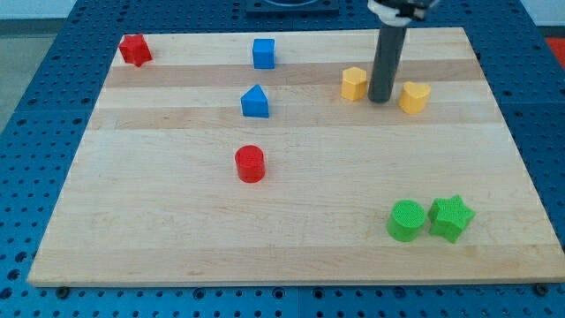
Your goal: Move the yellow hexagon to the vertical top of the yellow heart
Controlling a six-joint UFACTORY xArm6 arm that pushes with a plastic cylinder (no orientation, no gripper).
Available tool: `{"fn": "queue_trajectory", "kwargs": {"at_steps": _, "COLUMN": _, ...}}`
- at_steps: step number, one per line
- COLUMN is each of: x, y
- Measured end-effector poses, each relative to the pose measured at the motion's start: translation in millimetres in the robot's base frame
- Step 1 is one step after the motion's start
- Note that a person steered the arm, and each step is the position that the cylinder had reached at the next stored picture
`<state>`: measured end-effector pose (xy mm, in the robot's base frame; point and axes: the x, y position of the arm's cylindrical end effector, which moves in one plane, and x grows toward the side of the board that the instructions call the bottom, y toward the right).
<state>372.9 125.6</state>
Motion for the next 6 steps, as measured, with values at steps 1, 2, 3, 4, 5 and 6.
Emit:
{"fn": "queue_trajectory", "kwargs": {"at_steps": 1, "x": 25, "y": -25}}
{"fn": "queue_trajectory", "kwargs": {"at_steps": 2, "x": -6, "y": -36}}
{"fn": "queue_trajectory", "kwargs": {"at_steps": 3, "x": -60, "y": 8}}
{"fn": "queue_trajectory", "kwargs": {"at_steps": 4, "x": -76, "y": 38}}
{"fn": "queue_trajectory", "kwargs": {"at_steps": 5, "x": -38, "y": 25}}
{"fn": "queue_trajectory", "kwargs": {"at_steps": 6, "x": -12, "y": -18}}
